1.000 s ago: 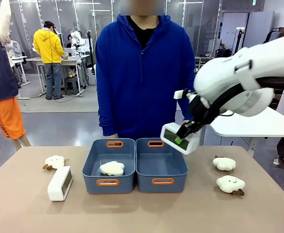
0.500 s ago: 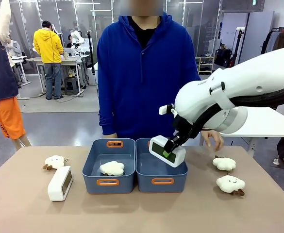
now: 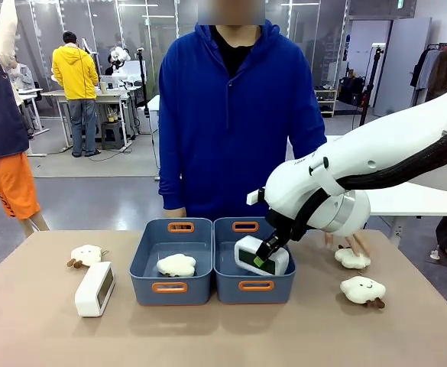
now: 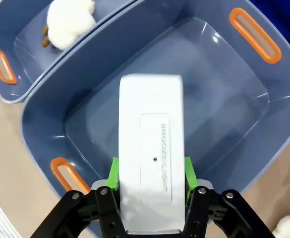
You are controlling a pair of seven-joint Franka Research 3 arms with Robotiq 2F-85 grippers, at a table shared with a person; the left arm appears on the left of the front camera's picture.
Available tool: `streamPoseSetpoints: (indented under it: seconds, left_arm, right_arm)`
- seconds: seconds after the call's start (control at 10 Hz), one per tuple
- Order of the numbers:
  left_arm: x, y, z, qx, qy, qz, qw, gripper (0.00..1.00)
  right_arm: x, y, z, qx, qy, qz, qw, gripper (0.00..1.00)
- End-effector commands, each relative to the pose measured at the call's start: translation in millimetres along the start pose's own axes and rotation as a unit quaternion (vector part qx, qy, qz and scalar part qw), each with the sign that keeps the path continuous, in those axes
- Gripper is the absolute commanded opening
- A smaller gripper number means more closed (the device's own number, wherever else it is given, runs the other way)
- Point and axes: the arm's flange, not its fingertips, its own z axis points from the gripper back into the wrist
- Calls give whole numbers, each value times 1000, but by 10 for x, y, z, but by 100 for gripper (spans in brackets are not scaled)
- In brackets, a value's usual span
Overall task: Sort the digital clocks into the basket.
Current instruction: Pick up the Digital clock from the table and place it into the empty Plastic storage basket.
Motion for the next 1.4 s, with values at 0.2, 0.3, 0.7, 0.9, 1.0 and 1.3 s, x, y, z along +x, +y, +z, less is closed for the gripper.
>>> streamPoseSetpoints:
  seconds: [0.2, 0.3, 0.7, 0.9, 1.0, 1.3]
  left_arm:
    - [37, 16, 18, -10, -10, -10, 1000, 100]
    - [37, 16, 18, -10, -10, -10, 1000, 100]
    - [37, 16, 18, -10, -10, -10, 1000, 100]
    - [37, 16, 18, -10, -10, -10, 1000, 100]
    - [37, 16, 18, -10, -10, -10, 1000, 100]
    - [37, 16, 18, -10, -10, -10, 1000, 100]
  right_arm:
    - [-31, 90, 117, 6, -19, 11, 1000, 100]
    - [-36, 105, 176, 6, -23, 8, 1000, 100]
    - [72, 117, 162, 1, -13, 4, 1000, 100]
    - [72, 117, 162, 1, -13, 4, 1000, 100]
    - [72, 117, 162, 1, -13, 4, 1000, 100]
    - [72, 117, 162, 1, -13, 4, 1000, 100]
